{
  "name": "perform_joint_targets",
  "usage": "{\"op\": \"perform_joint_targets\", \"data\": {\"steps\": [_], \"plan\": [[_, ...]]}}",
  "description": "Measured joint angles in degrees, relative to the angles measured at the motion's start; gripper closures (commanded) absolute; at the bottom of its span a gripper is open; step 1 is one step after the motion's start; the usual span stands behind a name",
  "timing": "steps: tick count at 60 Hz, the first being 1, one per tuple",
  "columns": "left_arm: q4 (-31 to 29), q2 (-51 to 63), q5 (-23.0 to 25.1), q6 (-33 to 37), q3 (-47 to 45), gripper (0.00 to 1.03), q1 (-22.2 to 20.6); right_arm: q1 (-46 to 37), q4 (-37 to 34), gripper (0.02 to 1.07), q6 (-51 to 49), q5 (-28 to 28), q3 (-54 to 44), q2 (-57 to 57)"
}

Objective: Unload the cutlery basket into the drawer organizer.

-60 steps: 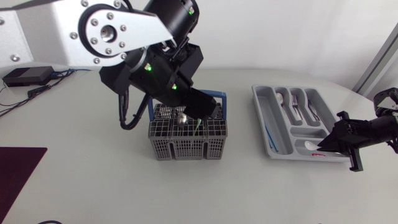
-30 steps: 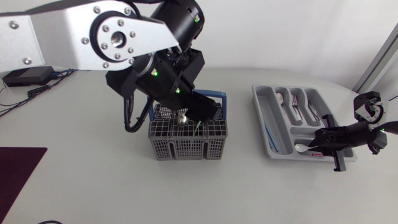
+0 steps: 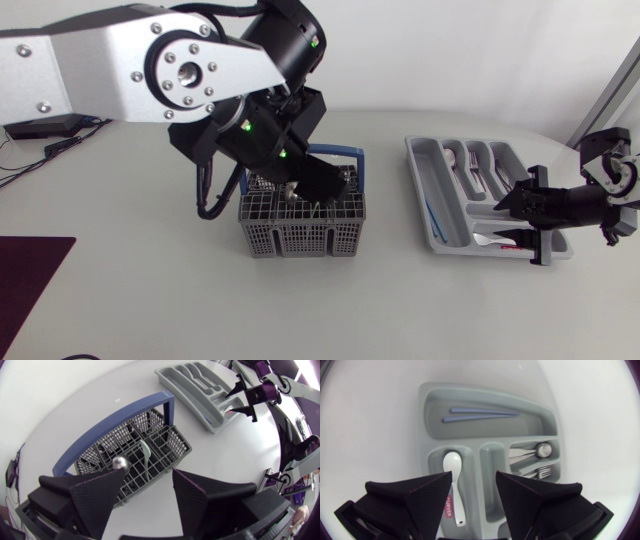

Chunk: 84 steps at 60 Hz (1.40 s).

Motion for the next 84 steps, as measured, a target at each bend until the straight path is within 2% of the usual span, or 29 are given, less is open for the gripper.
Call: {"op": "perform_joint_targets", "data": {"steps": [20,28,41,48,58,75,78,84], "plan": [[1.7,-1.1,0.0,-1.0,-2.0,0.18,-0.2,9.2,-3.1,0.34,12.2,-1.4,-6.5,-15.6],[2.8,1.0,-1.3,-5.5,-2.2,0.25,-1.0,13.4,-3.7,0.34,16.7,-1.5,-11.4,-23.1],[3.0,8.2,-5.7,-11.4,0.2,0.28,-1.9,16.6,-3.7,0.31,21.2,-1.6,-15.7,-29.4],[3.0,10.3,-6.6,-14.1,2.4,0.28,-1.9,17.7,-3.8,0.31,22.7,-1.7,-17.0,-31.9],[3.0,12.0,-7.8,-18.2,5.1,0.42,-1.1,19.4,-3.9,0.31,24.2,-1.7,-18.3,-33.8],[3.0,13.7,-9.4,-21.5,6.3,0.47,-0.3,20.2,-3.8,0.31,25.0,-1.7,-18.8,-34.2],[3.0,14.1,-9.5,-21.7,6.6,0.53,-0.3,20.3,-3.8,0.31,25.0,-1.7,-18.9,-34.2],[3.0,14.8,-9.5,-22.0,7.3,0.57,-0.4,20.3,-3.8,0.31,25.2,-2.1,-19.5,-34.3]]}}
